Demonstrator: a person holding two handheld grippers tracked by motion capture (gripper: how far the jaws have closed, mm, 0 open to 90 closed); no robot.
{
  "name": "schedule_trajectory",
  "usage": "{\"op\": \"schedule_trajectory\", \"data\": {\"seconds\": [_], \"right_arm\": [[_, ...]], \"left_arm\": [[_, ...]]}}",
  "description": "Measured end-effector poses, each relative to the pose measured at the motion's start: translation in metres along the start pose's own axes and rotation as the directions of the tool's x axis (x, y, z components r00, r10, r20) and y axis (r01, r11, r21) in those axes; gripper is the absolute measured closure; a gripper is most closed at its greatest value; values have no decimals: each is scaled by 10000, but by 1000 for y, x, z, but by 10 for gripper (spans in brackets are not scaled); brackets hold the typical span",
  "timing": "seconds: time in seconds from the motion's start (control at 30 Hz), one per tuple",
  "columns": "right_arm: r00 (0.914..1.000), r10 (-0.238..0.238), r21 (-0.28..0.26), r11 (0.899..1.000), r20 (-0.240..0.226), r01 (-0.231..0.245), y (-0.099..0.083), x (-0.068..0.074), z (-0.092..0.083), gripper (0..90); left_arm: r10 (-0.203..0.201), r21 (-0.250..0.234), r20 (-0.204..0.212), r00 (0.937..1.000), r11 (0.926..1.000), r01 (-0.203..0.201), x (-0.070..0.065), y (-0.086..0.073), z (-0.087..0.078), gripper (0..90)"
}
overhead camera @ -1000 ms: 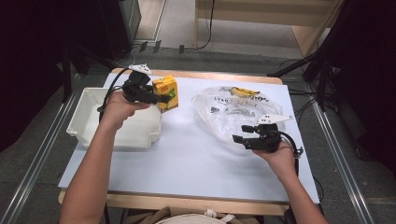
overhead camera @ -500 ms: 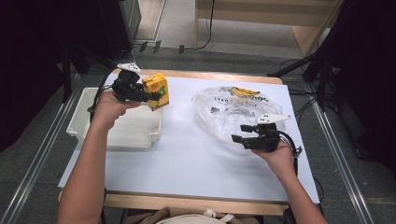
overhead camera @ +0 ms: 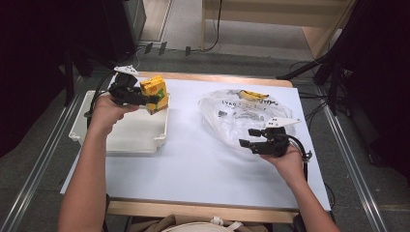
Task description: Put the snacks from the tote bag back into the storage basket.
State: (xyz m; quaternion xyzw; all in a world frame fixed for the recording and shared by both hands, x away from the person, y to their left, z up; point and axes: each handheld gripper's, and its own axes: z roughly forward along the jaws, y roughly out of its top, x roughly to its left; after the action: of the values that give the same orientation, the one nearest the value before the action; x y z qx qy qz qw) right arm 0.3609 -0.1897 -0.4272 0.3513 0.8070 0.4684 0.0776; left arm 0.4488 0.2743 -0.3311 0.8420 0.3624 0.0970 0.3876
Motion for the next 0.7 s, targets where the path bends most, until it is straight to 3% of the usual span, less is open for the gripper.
{"op": "schedule_trajectory", "data": {"seconds": [0.37, 0.7], "right_arm": [[10000, -19, -28, 10000, -16, 19, 0, 0, 0, 384], [10000, -20, -13, 10000, -15, 20, 0, 0, 1, 384]], "left_arm": [[-236, 269, -277, 9993, 9993, 243, 11, -10, 5, 511], [-364, 421, -554, 9978, 9984, 388, 21, -22, 21, 512]]}}
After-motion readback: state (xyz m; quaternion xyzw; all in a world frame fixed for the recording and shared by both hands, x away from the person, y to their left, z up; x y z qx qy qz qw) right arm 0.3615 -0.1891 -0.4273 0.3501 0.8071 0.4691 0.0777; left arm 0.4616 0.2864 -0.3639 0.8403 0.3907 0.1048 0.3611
